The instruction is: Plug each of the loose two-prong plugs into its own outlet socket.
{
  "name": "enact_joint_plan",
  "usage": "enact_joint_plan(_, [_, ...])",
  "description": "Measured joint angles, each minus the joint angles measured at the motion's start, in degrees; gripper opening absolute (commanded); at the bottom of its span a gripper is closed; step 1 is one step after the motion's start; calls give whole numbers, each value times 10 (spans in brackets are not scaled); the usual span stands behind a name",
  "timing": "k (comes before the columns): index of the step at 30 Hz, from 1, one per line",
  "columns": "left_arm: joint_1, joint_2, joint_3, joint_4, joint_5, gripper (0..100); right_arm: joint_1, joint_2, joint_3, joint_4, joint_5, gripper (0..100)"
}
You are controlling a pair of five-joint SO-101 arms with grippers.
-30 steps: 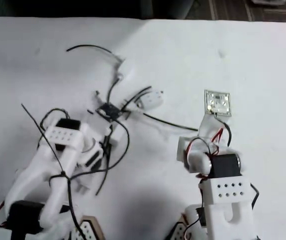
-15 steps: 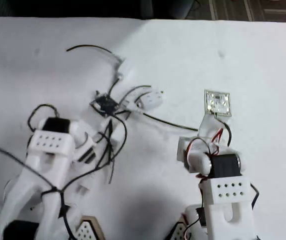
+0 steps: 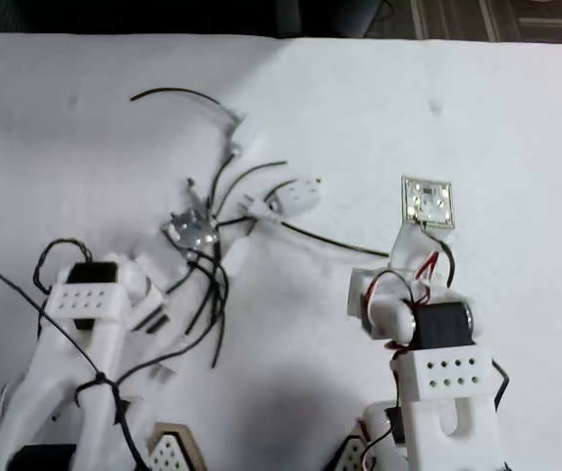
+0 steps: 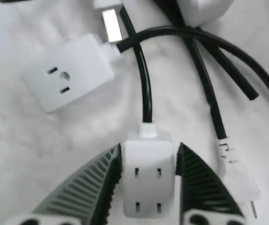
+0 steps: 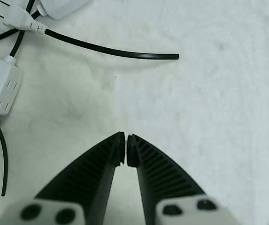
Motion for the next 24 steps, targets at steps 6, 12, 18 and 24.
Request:
enact_joint_plan(6, [-2,0,0,-35,18,255,-18,0,0,0,1,21])
enact_joint_plan(12, [-28,-25,-26,-5,19,260,-21,0,0,0,1,21])
enact_joint_plan(18, [-71,-131,-84,90,19,260,-47,0,0,-14,1,21])
enact_joint_plan(24, [-142,-261,-79,134,19,257,-146,7,-4,-16,-14,21])
